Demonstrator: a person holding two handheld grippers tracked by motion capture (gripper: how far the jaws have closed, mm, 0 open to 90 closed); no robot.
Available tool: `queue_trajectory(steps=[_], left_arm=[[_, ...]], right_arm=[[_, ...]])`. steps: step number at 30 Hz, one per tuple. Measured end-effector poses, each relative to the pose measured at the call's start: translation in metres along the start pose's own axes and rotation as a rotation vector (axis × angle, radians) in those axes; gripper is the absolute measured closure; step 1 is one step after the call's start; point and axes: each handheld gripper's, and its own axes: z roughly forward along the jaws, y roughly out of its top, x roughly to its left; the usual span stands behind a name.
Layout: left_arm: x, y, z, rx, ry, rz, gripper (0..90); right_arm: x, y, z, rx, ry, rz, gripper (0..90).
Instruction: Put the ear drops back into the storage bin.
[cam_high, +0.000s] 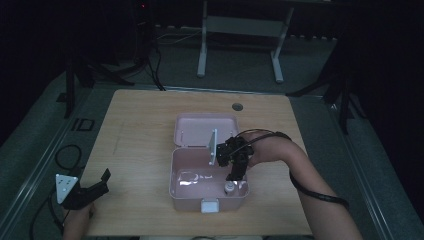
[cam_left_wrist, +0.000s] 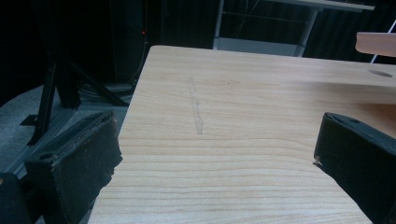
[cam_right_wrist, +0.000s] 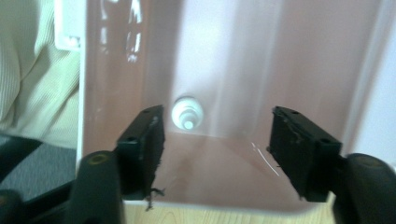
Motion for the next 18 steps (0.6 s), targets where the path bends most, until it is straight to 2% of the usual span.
queue_trajectory(steps=[3,5,8,10,18], left_arm=[[0.000,0.000,0.000,0.000,0.000,0.000,0.5],[0.000,0.000,0.000,0.000,-0.001,0.000,0.5],[0.000,0.000,0.000,-0.001,-0.001,0.000,0.5],[0.000,0.000,0.000,-0.001,-0.001,0.001,0.5],[0.000,0.000,0.000,-0.002,0.001,0.002,0.5]], right_arm=[[0.001,-0.006,-0.007,-0.024,-0.056,0.002,19.2],[0.000,-0.010,-0.011,-0.046,-0.063,0.022,13.5],[-0.001,-0.017,-0.016,-0.092,-0.081,0.045,13.6],[-0.001,-0.022,-0.018,-0.107,-0.100,0.043,13.6],[-0.005,-0.049,-0.020,-0.165,-0.144,0.132,13.8]])
